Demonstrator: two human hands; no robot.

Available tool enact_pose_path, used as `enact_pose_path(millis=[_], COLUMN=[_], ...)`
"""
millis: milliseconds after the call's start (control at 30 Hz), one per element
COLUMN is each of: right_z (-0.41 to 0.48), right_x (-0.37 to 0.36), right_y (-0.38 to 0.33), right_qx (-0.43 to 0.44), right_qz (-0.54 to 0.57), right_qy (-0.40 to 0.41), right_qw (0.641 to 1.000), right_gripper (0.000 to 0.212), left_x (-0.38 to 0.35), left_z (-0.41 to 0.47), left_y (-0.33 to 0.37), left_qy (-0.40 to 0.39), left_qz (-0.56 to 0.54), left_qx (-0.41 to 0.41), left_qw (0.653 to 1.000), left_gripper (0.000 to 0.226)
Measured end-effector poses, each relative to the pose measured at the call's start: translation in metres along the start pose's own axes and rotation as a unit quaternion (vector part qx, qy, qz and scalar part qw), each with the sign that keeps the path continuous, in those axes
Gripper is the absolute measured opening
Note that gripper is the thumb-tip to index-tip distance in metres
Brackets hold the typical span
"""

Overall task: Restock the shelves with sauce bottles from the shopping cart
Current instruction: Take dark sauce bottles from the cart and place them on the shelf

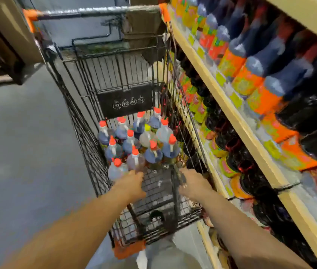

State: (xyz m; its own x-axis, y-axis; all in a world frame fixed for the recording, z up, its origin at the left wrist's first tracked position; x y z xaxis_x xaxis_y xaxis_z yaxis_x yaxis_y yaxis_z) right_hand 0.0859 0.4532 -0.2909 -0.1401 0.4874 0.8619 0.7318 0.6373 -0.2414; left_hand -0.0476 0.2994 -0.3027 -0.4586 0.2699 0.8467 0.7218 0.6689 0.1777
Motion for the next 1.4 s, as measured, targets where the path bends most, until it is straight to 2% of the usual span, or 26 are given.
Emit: enact_pose_path(millis=[200,300,333,433,533,600,633,667,733,767,833,933,1067,1233,1300,1400], right_z=[0.051,0.070,0.075,0.088,0.100,0.109,0.114,0.117,0.125,0.129,0.137,0.147,0.156,0.165,0.166,0.163], right_x=[-0.026,-0.043,-0.047,-0.057,-0.060,-0.062,-0.063,-0.063,-0.065,-0.067,-0.067,-0.064,-0.059,-0.061,-0.066,-0.070], right_y=[0.014,0.017,0.018,0.021,0.025,0.027,0.027,0.026,0.027,0.028,0.028,0.024,0.014,0.001,-0.003,-0.005], right_qx=[-0.014,-0.017,-0.021,-0.035,-0.051,-0.060,-0.061,-0.066,-0.082,-0.090,-0.106,-0.130,-0.153,-0.151,-0.171,-0.223], right_qz=[0.028,0.046,0.058,0.091,0.119,0.143,0.155,0.162,0.183,0.195,0.223,0.285,0.354,0.389,0.406,0.435], right_qy=[-0.069,-0.092,-0.096,-0.102,-0.099,-0.101,-0.100,-0.100,-0.097,-0.091,-0.069,-0.045,-0.041,-0.067,-0.078,-0.059], right_qw=[0.997,0.995,0.993,0.990,0.987,0.983,0.981,0.979,0.975,0.972,0.967,0.949,0.921,0.906,0.894,0.870], right_gripper=[0.067,0.064,0.065,0.069,0.067,0.062,0.061,0.064,0.074,0.076,0.073,0.063,0.051,0.052,0.055,0.045], left_x=[-0.022,-0.029,-0.032,-0.032,-0.036,-0.040,-0.039,-0.037,-0.037,-0.038,-0.041,-0.043,-0.039,-0.045,-0.046,-0.047], left_z=[0.048,0.075,0.083,0.107,0.122,0.130,0.133,0.134,0.137,0.137,0.137,0.130,0.104,0.066,0.057,0.044], left_y=[-0.002,0.003,0.008,0.021,0.025,0.026,0.029,0.033,0.038,0.039,0.041,0.041,0.036,0.026,0.021,0.019], left_qy=[-0.048,-0.051,-0.054,-0.028,-0.004,-0.015,-0.036,-0.062,-0.100,-0.109,-0.128,-0.151,-0.175,-0.184,-0.178,-0.175], left_qz=[-0.093,-0.231,-0.307,-0.507,-0.551,-0.578,-0.608,-0.635,-0.668,-0.680,-0.684,-0.690,-0.697,-0.678,-0.671,-0.663], left_qx=[0.105,0.163,0.192,0.269,0.320,0.342,0.353,0.362,0.387,0.394,0.404,0.417,0.430,0.442,0.447,0.453], left_qw=[0.989,0.958,0.931,0.819,0.771,0.741,0.710,0.679,0.628,0.608,0.593,0.573,0.546,0.557,0.564,0.570], left_gripper=[0.064,0.074,0.074,0.051,0.043,0.011,0.003,0.006,0.035,0.037,0.017,0.028,0.027,0.026,0.025,0.023])
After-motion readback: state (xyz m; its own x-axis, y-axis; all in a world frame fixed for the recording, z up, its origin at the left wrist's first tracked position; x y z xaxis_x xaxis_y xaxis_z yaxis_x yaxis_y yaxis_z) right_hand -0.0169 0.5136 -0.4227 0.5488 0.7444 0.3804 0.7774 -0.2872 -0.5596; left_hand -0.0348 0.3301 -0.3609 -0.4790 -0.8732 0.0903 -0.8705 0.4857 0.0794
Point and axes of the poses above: each hand's wrist, its own z-axis towards the middle knuckle, its own x-axis out of the back of the hand, y = z × x, the point moved 7 cm from there along z, towards the middle knuckle, and after that the axes turned 12 degrees about y, right-handed, at the moved point
